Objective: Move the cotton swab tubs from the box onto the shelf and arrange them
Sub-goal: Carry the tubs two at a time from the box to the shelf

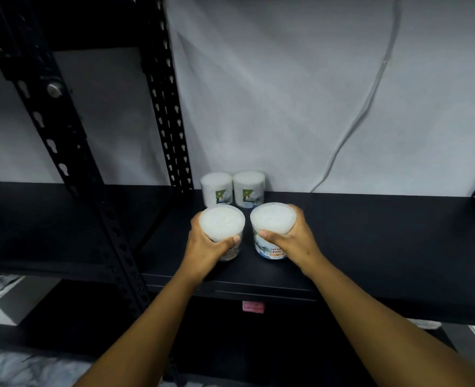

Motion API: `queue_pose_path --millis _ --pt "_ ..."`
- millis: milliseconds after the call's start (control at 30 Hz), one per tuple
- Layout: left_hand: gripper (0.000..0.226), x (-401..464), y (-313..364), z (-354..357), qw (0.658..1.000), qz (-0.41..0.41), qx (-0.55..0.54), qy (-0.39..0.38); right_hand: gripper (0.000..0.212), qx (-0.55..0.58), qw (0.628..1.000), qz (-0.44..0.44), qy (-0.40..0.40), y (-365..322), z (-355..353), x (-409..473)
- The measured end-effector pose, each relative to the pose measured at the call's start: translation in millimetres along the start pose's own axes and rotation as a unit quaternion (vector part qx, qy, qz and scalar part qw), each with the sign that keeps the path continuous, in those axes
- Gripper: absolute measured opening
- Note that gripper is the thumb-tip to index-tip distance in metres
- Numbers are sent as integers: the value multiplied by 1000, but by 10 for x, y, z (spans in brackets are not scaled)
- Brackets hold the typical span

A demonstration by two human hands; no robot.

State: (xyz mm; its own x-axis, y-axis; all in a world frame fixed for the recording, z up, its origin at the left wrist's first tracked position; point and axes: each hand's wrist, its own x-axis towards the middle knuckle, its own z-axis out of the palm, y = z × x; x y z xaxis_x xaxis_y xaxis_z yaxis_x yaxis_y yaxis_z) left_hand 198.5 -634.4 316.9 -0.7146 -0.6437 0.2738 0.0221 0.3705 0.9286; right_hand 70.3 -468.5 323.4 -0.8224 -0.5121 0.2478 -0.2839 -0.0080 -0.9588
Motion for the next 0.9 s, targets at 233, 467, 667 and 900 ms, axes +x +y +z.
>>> queue_pose_path --millis 233,467,667,900 --pt "85 320 -116 28 999 -26 3 -41 73 12 1000 17 -19 97 49 248" --pt "85 549 -153 139 998 -19 -5 -55 74 10 1000 21 -2 142 43 487" --pt "82 777 -206 299 997 -6 -24 -72 76 14 1000 24 8 171 9 683" --pt "84 956 -254 360 997 2 -19 -78 71 12 999 29 -2 232 -38 840"
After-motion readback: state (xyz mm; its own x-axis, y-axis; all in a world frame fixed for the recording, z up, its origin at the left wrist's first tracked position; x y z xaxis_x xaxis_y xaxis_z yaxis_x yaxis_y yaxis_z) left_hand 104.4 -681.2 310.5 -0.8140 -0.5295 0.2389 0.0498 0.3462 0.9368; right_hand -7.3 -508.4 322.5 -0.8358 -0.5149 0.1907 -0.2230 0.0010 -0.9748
